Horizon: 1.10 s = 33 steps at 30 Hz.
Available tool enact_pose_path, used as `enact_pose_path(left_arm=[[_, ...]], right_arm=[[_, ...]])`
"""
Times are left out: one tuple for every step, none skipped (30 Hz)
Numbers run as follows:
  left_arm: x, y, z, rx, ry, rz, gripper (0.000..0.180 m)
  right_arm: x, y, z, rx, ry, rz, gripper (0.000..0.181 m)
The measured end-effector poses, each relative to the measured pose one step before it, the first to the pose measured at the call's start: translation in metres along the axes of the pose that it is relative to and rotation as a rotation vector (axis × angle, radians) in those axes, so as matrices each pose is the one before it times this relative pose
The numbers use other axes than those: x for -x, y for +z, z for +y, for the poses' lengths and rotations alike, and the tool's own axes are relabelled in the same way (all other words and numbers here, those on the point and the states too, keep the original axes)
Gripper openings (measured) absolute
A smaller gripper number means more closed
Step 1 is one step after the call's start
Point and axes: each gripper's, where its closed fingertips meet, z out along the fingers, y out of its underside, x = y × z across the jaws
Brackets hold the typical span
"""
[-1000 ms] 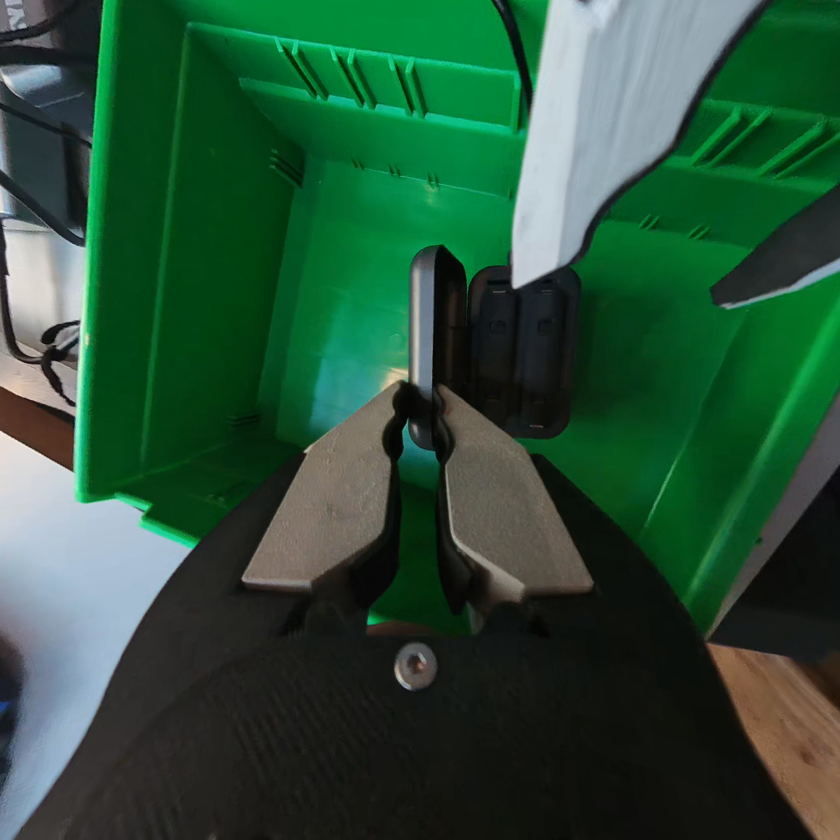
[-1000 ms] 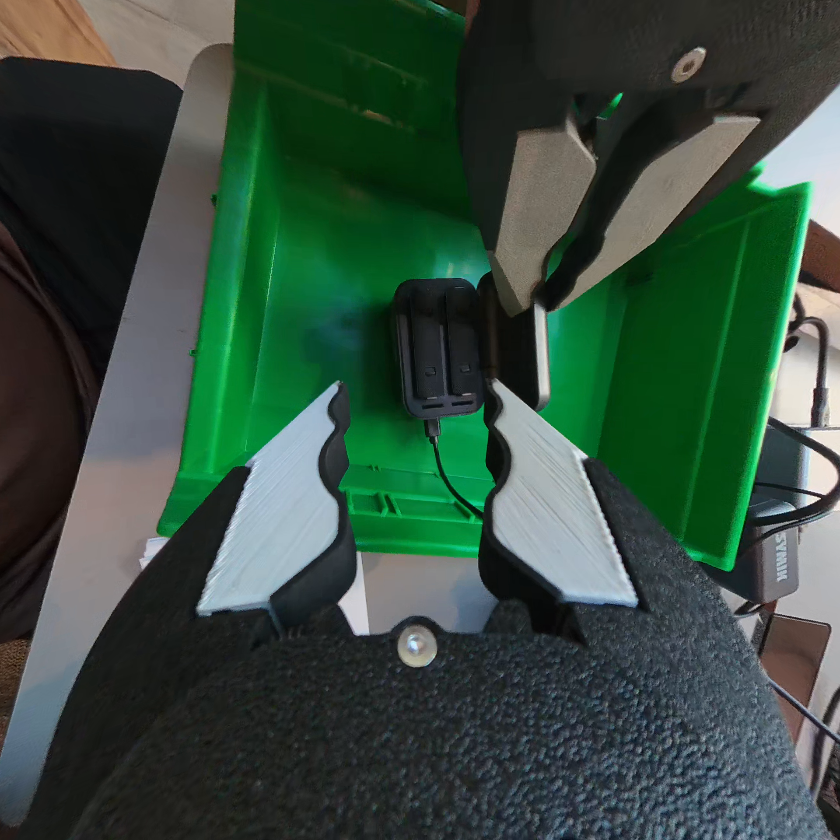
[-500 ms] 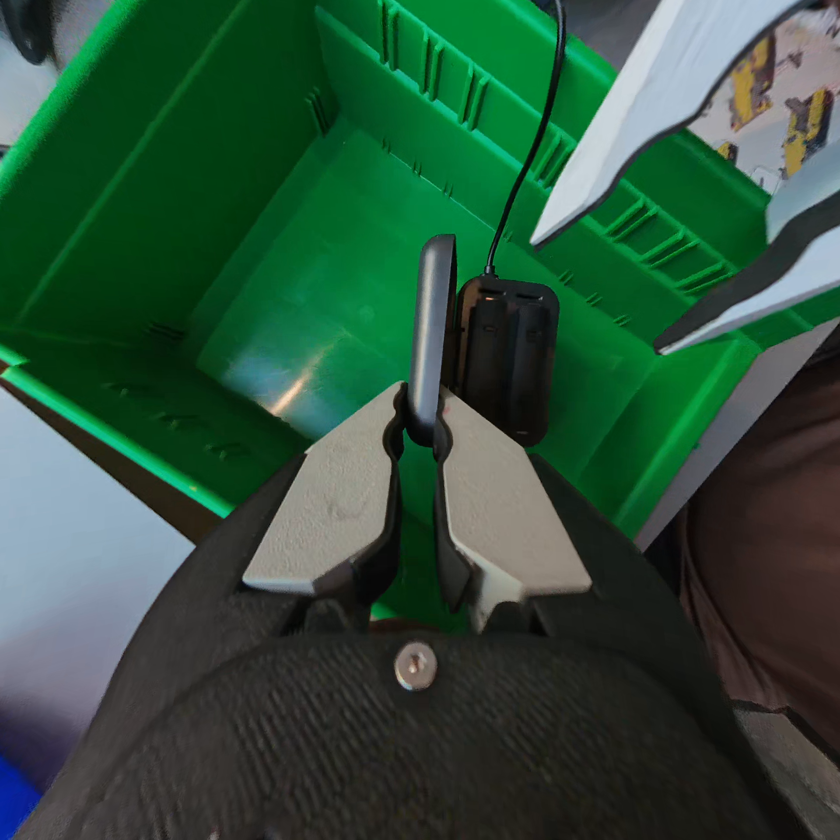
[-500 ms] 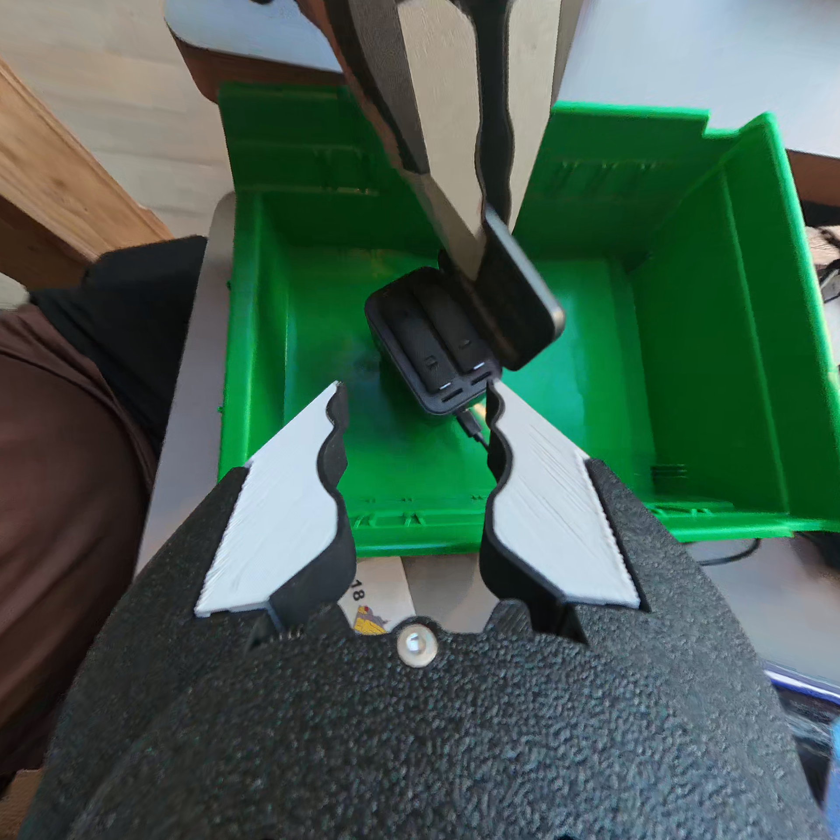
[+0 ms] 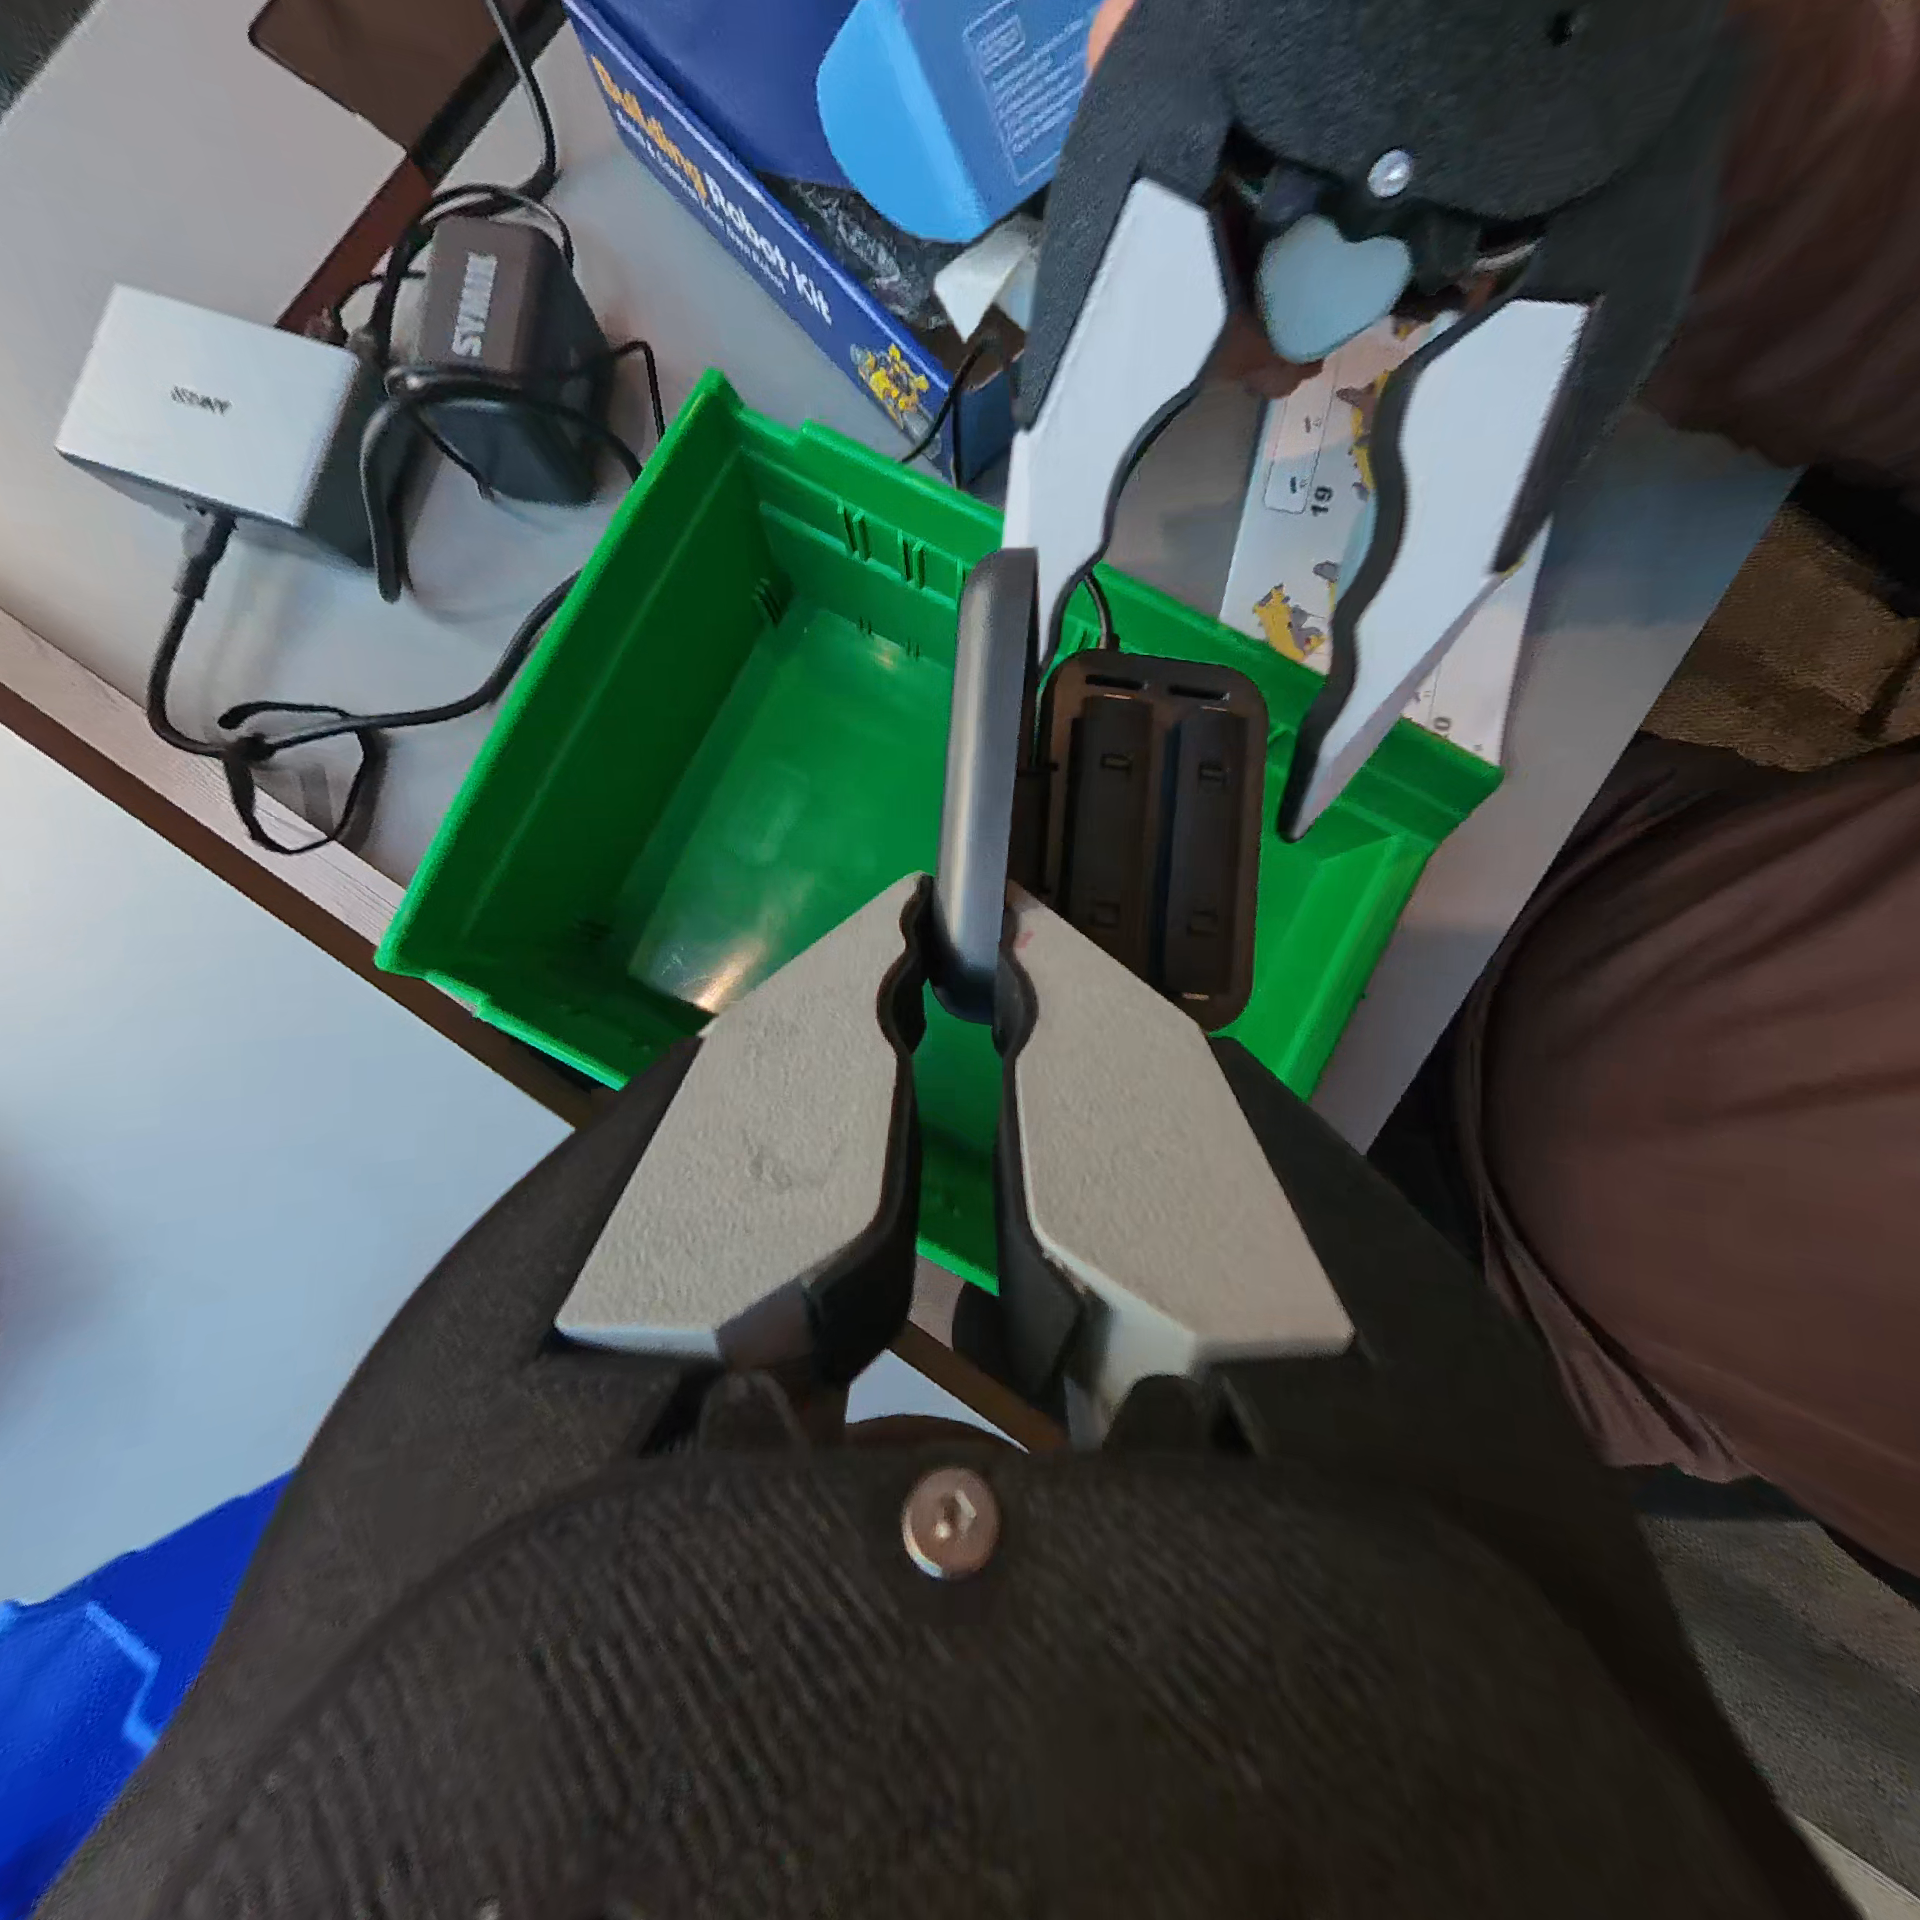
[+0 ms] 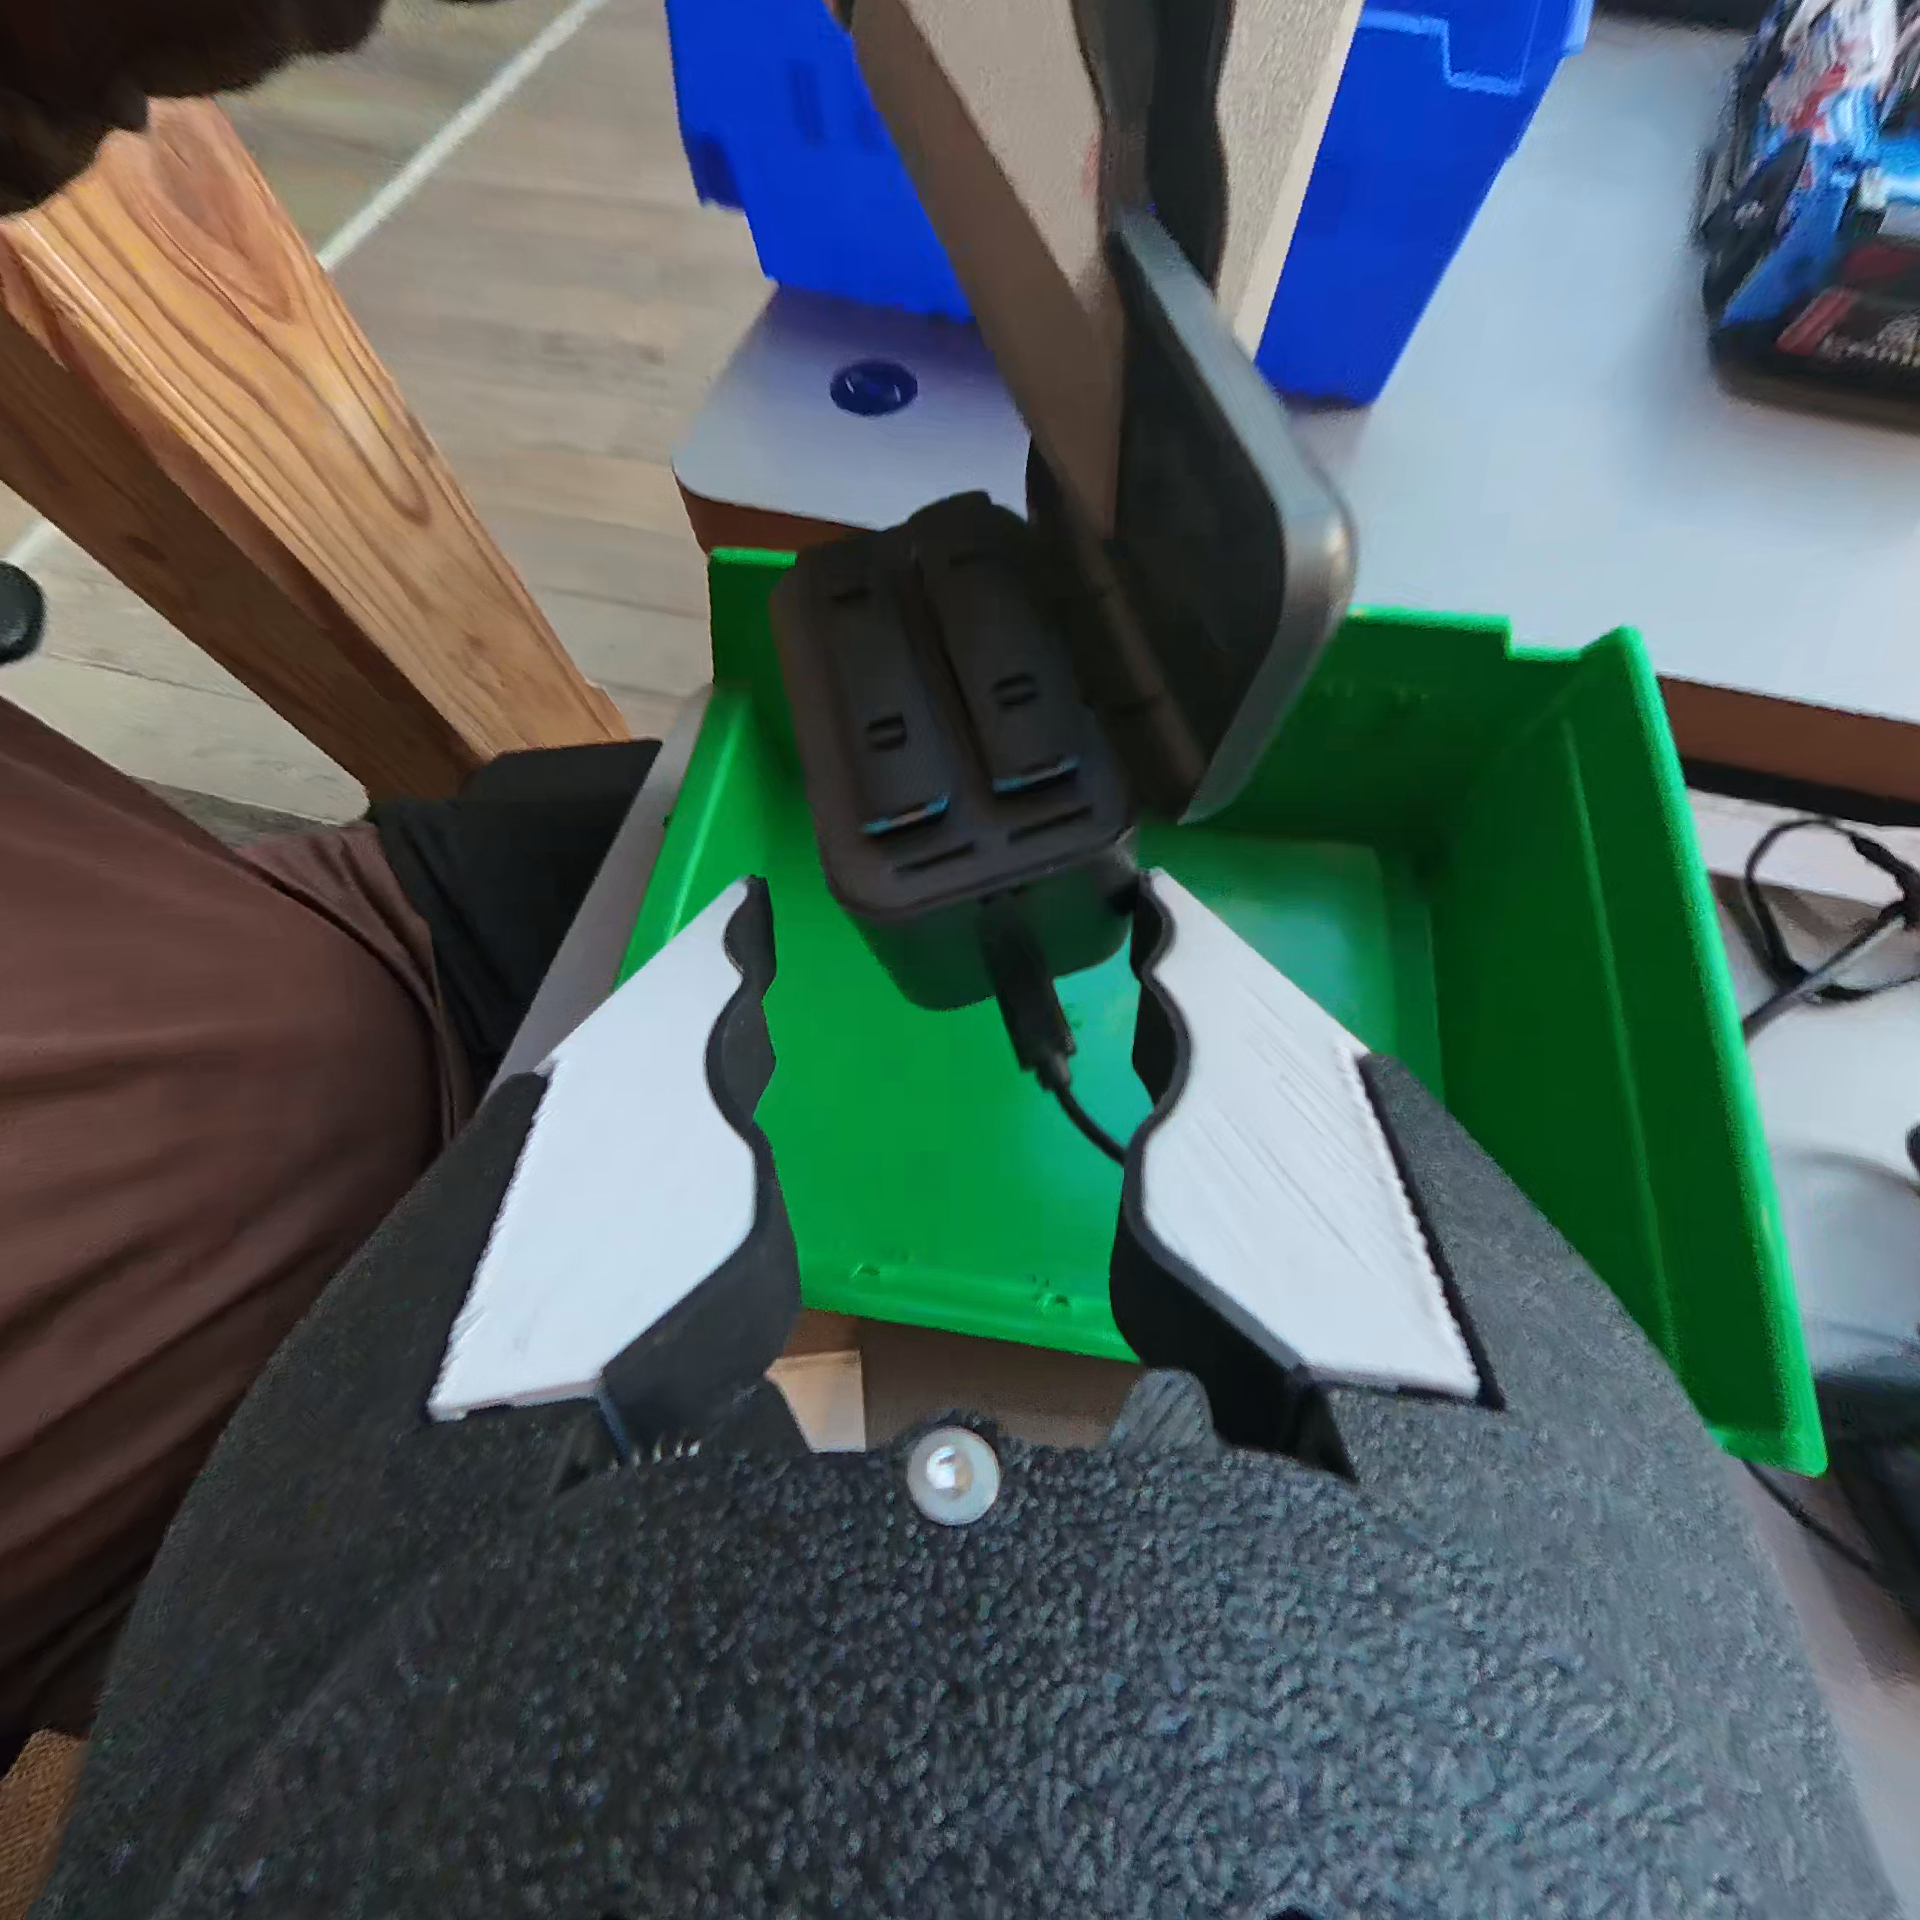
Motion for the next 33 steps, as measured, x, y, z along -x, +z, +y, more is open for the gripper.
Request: enact_pose_path(left_arm=[[-0.00123, -0.00149, -0.00523, 0.0009, 0.0098, -0.0012, 0.006], [-0.00032, -0.00017, -0.00304, 0.0078, 0.0069, -0.0044, 0.006], [-0.00042, 0.00096, -0.00222, 0.0045, 0.0050, -0.0014, 0.007], [-0.00075, 0.00147, -0.00132, 0.0021, 0.0010, 0.0025, 0.006], [-0.00043, 0.00081, 0.00051, 0.0069, -0.0018, 0.0045, 0.006], [-0.00036, 0.00029, 0.00042, -0.0012, 0.0033, 0.0056, 0.006], [-0.00041, 0.00003, 0.00060, -0.0014, -0.0019, 0.0090, 0.006], [-0.00138, -0.00034, 0.00051, -0.0026, -0.0059, 0.0167, 0.006], [-0.00244, -0.00069, -0.00039, -0.0065, -0.0017, 0.0219, 0.006], [-0.00180, -0.00060, -0.00065, -0.0048, -0.0037, 0.0161, 0.006], [-0.00074, -0.00053, -0.00105, -0.0037, -0.0054, 0.0081, 0.007], [0.00097, -0.00052, -0.00077, -0.0011, -0.0018, -0.0033, 0.007], [0.00092, -0.00078, -0.00117, -0.0052, -0.0055, 0.0001, 0.007], [-0.00003, -0.00049, -0.00159, -0.0109, -0.0124, 0.0078, 0.007], [0.00092, 0.00012, -0.00276, -0.0222, -0.0080, -0.0011, 0.007], [0.00207, 0.00036, -0.00326, -0.0279, 0.0042, -0.0144, 0.007], [0.00351, 0.00007, -0.00293, -0.0295, 0.0076, -0.0245, 0.007], [0.00328, -0.00069, -0.00231, -0.0305, -0.0067, -0.0180, 0.011], [0.00136, -0.00143, -0.00300, -0.0374, -0.0258, 0.0014, 0.023], [0.00072, -0.00188, -0.00164, -0.0334, -0.0394, 0.0106, 0.038], [0.00151, -0.00248, 0.00069, -0.0242, -0.0403, 0.0059, 0.052], [-0.00085, -0.00303, 0.00141, -0.0321, -0.0174, 0.0158, 0.044], [-0.00033, -0.00212, 0.00005, -0.0570, -0.0012, 0.0012, 0.012], [0.00361, 0.00200, 0.00272, -0.0481, -0.0047, -0.0203, 0.010], [0.00645, 0.00363, 0.00714, -0.0088, -0.0251, -0.0249, 0.010], [0.00613, 0.00273, 0.00742, 0.0030, -0.0294, -0.0145, 0.011], [0.00700, 0.00076, 0.00415, -0.0072, -0.0353, -0.0177, 0.028], [0.00748, -0.00170, 0.00270, -0.0063, -0.0399, -0.0202, 0.051], [0.00582, -0.00363, 0.00204, -0.0076, -0.0278, -0.0140, 0.059], [0.00390, -0.00522, 0.00096, -0.0190, -0.0134, -0.0128, 0.060], [0.00327, -0.00558, 0.00153, -0.0171, -0.0124, -0.0190, 0.064], [0.00210, -0.00514, 0.00441, -0.0021, -0.0200, -0.0237, 0.070], [-0.00268, -0.00426, 0.00638, 0.0030, -0.0206, -0.0073, 0.077]], right_arm=[[-0.00196, -0.00046, -0.00421, -0.0212, 0.0017, -0.0143, 0.065], [-0.00182, -0.00017, -0.00330, -0.0204, 0.0026, -0.0129, 0.060], [-0.00001, 0.00010, -0.00387, -0.0289, 0.0010, -0.0189, 0.061], [0.00041, 0.00061, -0.00111, -0.0160, 0.0012, -0.0157, 0.063], [0.00016, 0.00051, 0.00089, -0.0075, -0.0103, -0.0051, 0.063], [0.00058, 0.00052, 0.00069, -0.0100, -0.0279, 0.0069, 0.063], [0.00191, 0.00083, 0.00202, -0.0017, -0.0364, 0.0061, 0.064], [0.00194, 0.00128, 0.00292, 0.0066, -0.0329, 0.0051, 0.063], [0.00140, 0.00159, 0.00367, 0.0175, -0.0229, 0.0049, 0.061], [0.00194, 0.00176, 0.00239, 0.0175, -0.0131, -0.0006, 0.058], [0.00122, 0.00102, -0.00079, 0.0041, -0.0096, 0.0050, 0.056], [-0.00104, 0.00065, -0.00134, -0.0013, -0.0065, 0.0164, 0.056], [-0.00036, 0.00065, -0.00138, -0.0105, 0.0082, 0.0031, 0.055], [0.00010, -0.00001, -0.00181, -0.0198, 0.0238, -0.0115, 0.055], [-0.00059, -0.00080, -0.00198, -0.0254, 0.0304, -0.0111, 0.055], [-0.00204, -0.00175, -0.00207, -0.0234, 0.0244, -0.0002, 0.055], [-0.00273, -0.00243, -0.00276, -0.0269, 0.0204, 0.0089, 0.055], [-0.00174, -0.00295, -0.00346, -0.0305, 0.0206, 0.0015, 0.055], [-0.00027, -0.00297, -0.00325, -0.0274, 0.0238, -0.0104, 0.055], [0.00019, -0.00242, -0.00191, -0.0171, 0.0203, -0.0129, 0.055], [-0.00016, -0.00158, 0.00000, -0.0052, 0.0152, -0.0079, 0.055], [-0.00030, -0.00057, 0.00123, 0.0002, 0.0080, -0.0032, 0.055], [-0.00067, 0.00101, 0.00276, 0.0054, 0.0098, -0.0021, 0.055], [-0.00122, 0.00219, 0.00311, 0.0046, 0.0145, -0.0009, 0.054], [-0.00138, 0.00274, 0.00383, 0.0077, 0.0204, -0.0047, 0.054], [-0.00147, 0.00252, 0.00320, 0.0009, 0.0199, -0.0067, 0.054], [-0.00113, 0.00165, 0.00223, -0.0053, 0.0187, -0.0077, 0.054], [-0.00119, 0.00070, 0.00086, -0.0112, 0.0216, -0.0045, 0.054], [-0.00114, -0.00006, -0.00020, -0.0153, 0.0190, 0.0003, 0.054], [-0.00140, -0.00089, -0.00110, -0.0180, 0.0163, 0.0031, 0.054], [-0.00183, -0.00148, -0.00216, -0.0218, 0.0197, 0.0035, 0.054], [-0.00214, -0.00231, -0.00310, -0.0257, 0.0236, 0.0015, 0.054], [-0.00162, -0.00298, -0.00411, -0.0313, 0.0235, -0.0014, 0.054]])
